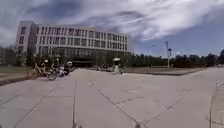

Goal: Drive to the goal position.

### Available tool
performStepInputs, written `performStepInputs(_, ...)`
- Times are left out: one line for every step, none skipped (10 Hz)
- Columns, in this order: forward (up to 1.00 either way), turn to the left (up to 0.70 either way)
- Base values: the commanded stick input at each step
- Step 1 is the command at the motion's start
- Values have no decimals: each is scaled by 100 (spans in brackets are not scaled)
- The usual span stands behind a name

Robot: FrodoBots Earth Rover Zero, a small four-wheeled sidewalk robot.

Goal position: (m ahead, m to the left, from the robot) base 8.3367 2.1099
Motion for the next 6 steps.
performStepInputs(70,0)
performStepInputs(70,0)
performStepInputs(70,0)
performStepInputs(70,0)
performStepInputs(70,0)
performStepInputs(70,0)
